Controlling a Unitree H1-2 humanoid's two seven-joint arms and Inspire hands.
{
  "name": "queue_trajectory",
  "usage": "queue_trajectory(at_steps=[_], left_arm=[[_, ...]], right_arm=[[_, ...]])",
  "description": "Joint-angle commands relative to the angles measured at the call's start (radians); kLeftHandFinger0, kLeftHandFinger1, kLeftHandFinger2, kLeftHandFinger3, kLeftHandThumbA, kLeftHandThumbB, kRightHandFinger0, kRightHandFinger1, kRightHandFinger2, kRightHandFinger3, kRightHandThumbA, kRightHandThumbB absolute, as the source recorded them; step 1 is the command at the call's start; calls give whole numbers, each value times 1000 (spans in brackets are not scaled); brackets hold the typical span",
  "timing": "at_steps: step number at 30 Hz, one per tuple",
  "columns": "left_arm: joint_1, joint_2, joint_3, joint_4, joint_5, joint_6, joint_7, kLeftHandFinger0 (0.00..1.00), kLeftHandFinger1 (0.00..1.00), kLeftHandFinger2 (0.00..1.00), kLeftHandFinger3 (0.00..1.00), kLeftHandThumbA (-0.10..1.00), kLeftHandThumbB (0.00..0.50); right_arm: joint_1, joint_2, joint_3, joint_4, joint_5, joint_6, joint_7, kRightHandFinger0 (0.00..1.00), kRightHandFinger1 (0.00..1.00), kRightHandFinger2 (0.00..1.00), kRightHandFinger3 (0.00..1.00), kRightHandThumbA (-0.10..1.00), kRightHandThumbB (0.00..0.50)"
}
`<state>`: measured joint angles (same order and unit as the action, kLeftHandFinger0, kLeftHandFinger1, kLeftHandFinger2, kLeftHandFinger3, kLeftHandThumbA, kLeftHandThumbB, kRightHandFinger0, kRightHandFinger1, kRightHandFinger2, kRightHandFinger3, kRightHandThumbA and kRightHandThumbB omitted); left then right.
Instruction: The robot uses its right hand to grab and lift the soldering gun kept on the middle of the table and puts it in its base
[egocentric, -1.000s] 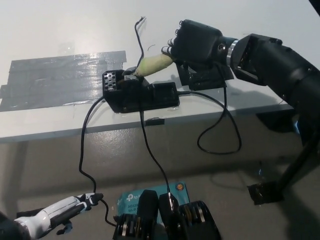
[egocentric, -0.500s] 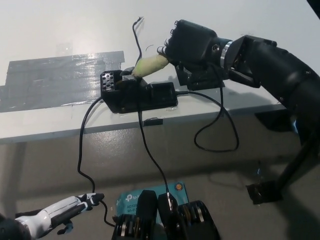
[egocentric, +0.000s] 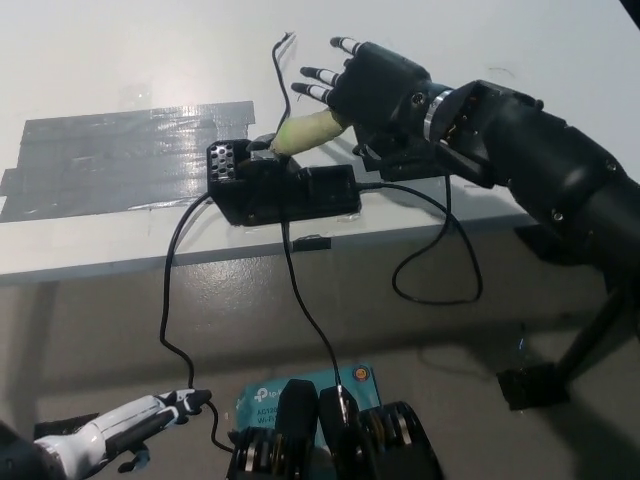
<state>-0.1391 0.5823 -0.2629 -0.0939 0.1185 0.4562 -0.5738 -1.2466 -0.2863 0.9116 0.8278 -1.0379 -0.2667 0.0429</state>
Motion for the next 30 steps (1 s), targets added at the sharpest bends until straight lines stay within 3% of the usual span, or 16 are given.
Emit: queue_trajectory(at_steps=[1,10,11,14,21,22,30], left_arm=[[19,20,22,-14,7,14,-1,1000,1000,1000,1000,1000,340],[54,24,44,-7,2,14,13,1000,1000,1000,1000,1000,327],[61,26,48,-7,1,14,13,1000,1000,1000,1000,1000,347],[65,34,49,0,-3,14,14,1000,1000,1000,1000,1000,292],[98,41,58,7,-15,14,18,1000,1000,1000,1000,1000,287],[98,43,54,14,-10,9,20,1000,1000,1000,1000,1000,282],[137,37,74,13,-17,14,22,1000,1000,1000,1000,1000,270]], right_arm=[[-35,67,-111,-340,171,318,618,1000,1000,1000,1000,749,500],[-28,37,-181,-565,255,417,800,1000,1000,1000,1000,706,500],[-28,33,-185,-593,254,424,814,1000,1000,1000,1000,707,500],[-35,13,-215,-649,291,435,844,1000,1000,1000,1000,680,500],[-51,-74,-300,-808,324,456,887,1000,1000,1000,1000,746,500],[-51,-81,-328,-831,352,481,895,1000,1000,1000,1000,700,500],[-83,-191,-414,-956,386,557,1004,1000,1000,1000,1000,664,500]])
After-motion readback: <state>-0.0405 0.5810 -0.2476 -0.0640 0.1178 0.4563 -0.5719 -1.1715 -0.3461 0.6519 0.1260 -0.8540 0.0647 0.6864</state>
